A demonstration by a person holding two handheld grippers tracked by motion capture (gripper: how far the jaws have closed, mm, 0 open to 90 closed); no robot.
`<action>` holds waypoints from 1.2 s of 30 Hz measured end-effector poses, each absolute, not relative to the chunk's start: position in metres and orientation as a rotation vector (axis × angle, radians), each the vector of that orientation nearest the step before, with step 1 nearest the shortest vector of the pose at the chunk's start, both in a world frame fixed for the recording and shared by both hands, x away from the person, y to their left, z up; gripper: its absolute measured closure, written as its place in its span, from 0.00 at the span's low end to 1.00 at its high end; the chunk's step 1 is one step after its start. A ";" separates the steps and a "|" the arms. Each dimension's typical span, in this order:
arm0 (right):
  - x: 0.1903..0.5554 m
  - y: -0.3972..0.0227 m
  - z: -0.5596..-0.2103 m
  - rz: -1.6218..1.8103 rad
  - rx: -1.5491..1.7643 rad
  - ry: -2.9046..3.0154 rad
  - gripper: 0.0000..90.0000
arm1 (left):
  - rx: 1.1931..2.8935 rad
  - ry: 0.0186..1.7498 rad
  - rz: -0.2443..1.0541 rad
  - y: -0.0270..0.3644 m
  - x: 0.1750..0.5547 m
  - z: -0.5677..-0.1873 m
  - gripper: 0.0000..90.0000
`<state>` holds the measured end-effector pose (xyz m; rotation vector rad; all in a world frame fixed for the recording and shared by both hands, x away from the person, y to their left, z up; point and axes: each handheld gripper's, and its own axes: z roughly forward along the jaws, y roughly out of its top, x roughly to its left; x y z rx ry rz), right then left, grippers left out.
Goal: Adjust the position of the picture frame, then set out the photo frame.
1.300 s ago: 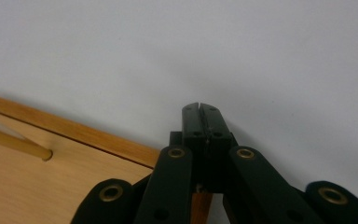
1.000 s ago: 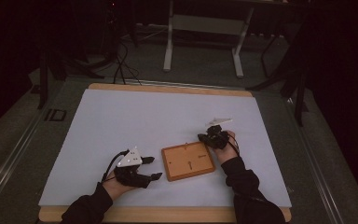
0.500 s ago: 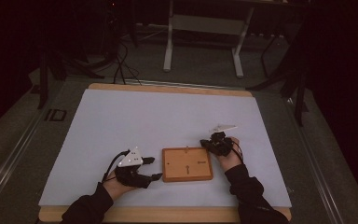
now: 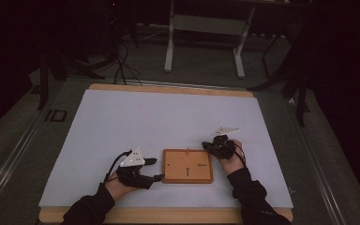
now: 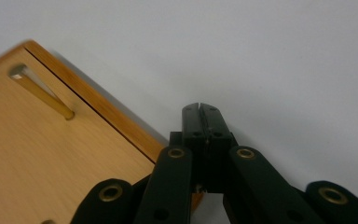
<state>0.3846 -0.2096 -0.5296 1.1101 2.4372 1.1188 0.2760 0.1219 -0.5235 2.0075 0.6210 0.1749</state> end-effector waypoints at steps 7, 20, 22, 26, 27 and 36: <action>0.376 -0.213 -0.519 1.158 1.090 2.407 0.99 | 2.010 0.644 0.152 0.121 0.279 -0.521 0.35; 0.349 -0.224 -0.503 1.253 1.033 2.372 0.71 | 2.019 0.647 0.158 0.116 0.293 -0.517 0.35; 0.338 -0.228 -0.500 1.268 1.008 2.350 0.65 | 2.010 0.652 0.155 0.114 0.300 -0.515 0.35; 0.327 -0.233 -0.498 1.295 0.995 2.332 0.58 | 2.017 0.641 0.160 0.110 0.307 -0.512 0.35; 0.324 -0.234 -0.498 1.300 0.987 2.328 0.56 | 2.021 0.631 0.165 0.107 0.311 -0.510 0.35; 0.292 -0.246 -0.493 1.362 0.945 2.292 0.38 | 2.052 0.577 0.175 0.085 0.331 -0.509 0.35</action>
